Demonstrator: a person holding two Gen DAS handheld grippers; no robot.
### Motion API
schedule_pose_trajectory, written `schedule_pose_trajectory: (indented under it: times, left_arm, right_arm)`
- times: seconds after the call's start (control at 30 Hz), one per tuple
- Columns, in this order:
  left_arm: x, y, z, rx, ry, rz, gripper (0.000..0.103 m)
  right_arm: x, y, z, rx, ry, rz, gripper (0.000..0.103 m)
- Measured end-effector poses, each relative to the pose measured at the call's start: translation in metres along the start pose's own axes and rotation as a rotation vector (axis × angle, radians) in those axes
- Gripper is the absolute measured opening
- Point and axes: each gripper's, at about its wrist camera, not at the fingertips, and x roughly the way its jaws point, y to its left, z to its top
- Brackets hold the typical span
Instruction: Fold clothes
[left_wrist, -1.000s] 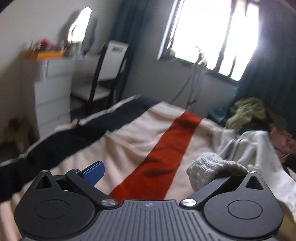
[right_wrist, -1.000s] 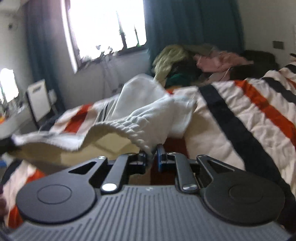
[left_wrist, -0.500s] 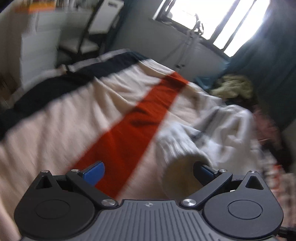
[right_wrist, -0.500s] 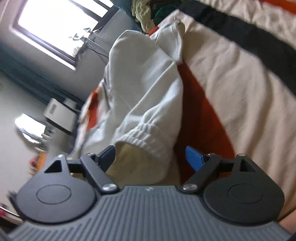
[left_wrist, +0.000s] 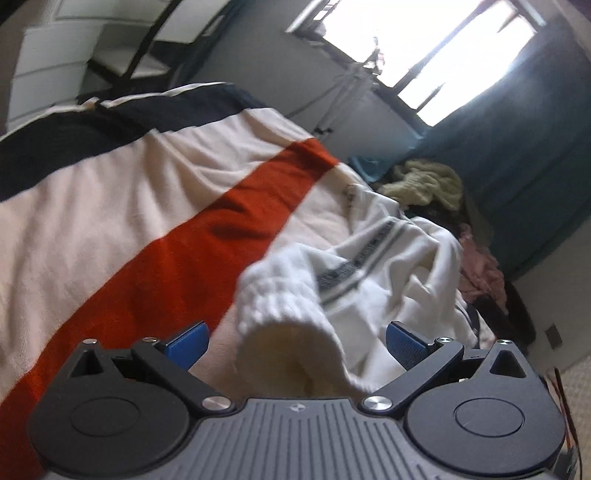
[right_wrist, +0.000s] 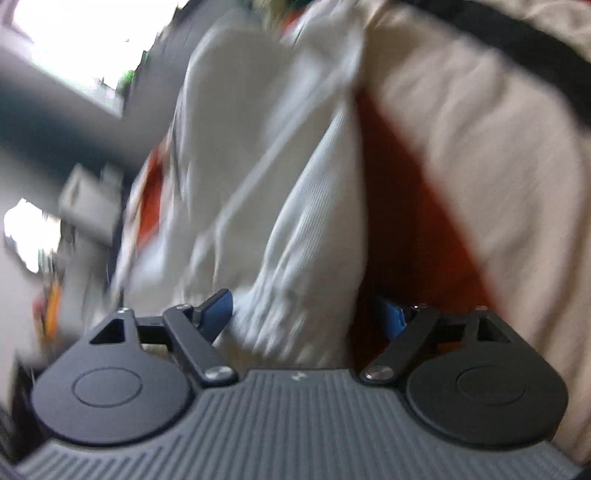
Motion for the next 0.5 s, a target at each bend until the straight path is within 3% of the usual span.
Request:
schedule_pose_trajectory:
  times: [0.1,0.17,0.33,0.4,0.5]
  left_arm:
    - [0.008,0.011,0.004,-0.053,-0.005,0.028,0.094]
    - [0.012,0.018,0.005,-0.087,0.007,0.038,0.093]
    - [0.021,0.025,0.007,-0.138,0.019,0.036,0.089]
    - [0.024,0.023,0.007,-0.132,0.010,0.045,0.085]
    - [0.031,0.020,0.007,-0.130,0.005,0.063,0.071]
  right_arm:
    - [-0.001,-0.006,-0.008,0.085,0.067,0.137,0.081]
    - [-0.012,-0.020,-0.006,0.188,0.039,0.204,0.082]
    - [-0.034,-0.054,-0.001,0.375,-0.098,0.151,0.082]
    - [-0.029,-0.063,0.003,0.434,-0.114,0.165,0.082]
    - [-0.012,-0.060,0.010,0.428,-0.091,0.178,0.081]
